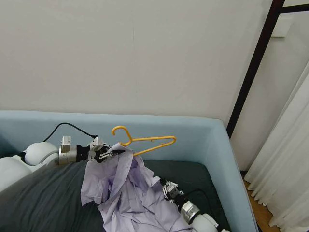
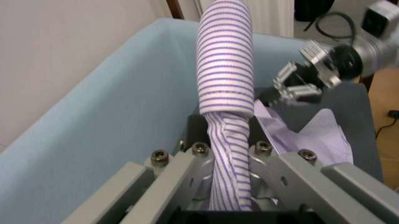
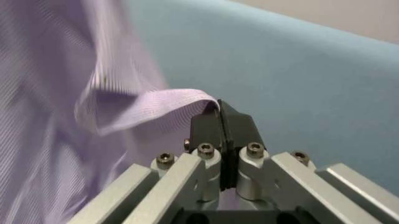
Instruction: Pick up the clothes from the sofa and hang them on the clothes hanger.
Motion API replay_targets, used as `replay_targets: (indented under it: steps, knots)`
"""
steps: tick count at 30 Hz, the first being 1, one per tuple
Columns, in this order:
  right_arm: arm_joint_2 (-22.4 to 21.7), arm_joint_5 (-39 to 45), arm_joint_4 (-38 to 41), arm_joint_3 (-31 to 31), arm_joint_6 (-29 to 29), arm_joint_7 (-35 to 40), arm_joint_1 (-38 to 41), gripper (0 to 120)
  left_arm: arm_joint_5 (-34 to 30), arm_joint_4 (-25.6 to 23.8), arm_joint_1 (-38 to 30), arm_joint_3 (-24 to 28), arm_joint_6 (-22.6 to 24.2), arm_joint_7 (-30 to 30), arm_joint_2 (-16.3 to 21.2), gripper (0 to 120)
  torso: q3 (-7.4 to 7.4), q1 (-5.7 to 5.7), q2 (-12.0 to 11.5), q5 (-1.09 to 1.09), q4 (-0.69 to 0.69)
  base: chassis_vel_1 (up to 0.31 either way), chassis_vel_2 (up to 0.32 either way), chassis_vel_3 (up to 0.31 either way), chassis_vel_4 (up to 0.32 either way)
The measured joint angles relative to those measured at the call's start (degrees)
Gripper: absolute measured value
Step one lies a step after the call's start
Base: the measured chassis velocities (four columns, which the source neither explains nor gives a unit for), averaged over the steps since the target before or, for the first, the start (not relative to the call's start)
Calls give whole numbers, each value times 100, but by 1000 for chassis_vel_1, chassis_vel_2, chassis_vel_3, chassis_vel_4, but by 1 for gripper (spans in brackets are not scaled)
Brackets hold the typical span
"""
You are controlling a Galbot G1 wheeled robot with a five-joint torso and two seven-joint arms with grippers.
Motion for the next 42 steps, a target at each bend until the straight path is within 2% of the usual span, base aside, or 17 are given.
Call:
replay_targets:
  steps: [5,14,18,21,27,32,33,37,42]
  knots:
    - [-328,1119,446,103,-734,25,485,0,89,-21,-105,-28,-111,232,80,1,0,0,0,0,1,0,0,0,0]
    - [-780,1964,1122,370,-1264,98,927,0,259,-85,212,-476,-220,612,298,1,0,0,0,-1,2,0,0,0,0]
    - [-969,2046,1356,473,-1339,113,1013,0,422,-24,286,-643,-257,866,408,1,0,0,0,-1,2,0,0,0,0]
    - [-1168,2097,1857,604,-1600,253,1004,0,588,0,294,-774,-279,1066,540,1,0,0,0,0,-1,0,0,0,0]
    - [-1405,2216,2545,746,-1803,414,1008,0,669,-26,475,-1037,-249,1091,723,1,0,0,0,0,1,0,0,0,0]
    - [-1735,2322,3213,880,-1906,524,1048,0,847,-175,1180,-1891,-90,943,981,1,0,0,0,-1,1,0,0,0,0]
    - [-1735,2322,3213,880,-1906,524,1048,0,847,-175,1180,-1891,-90,943,981,1,0,0,0,-1,1,0,0,0,0]
    - [-1951,2440,3765,1031,-1966,556,959,0,819,-410,2233,-2807,-3,686,1302,1,0,0,0,-2,3,0,0,0,0]
    - [-2109,2382,4400,1032,-1991,562,662,0,519,-622,2492,-2960,139,417,1488,1,-1,0,0,0,-1,0,0,0,0]
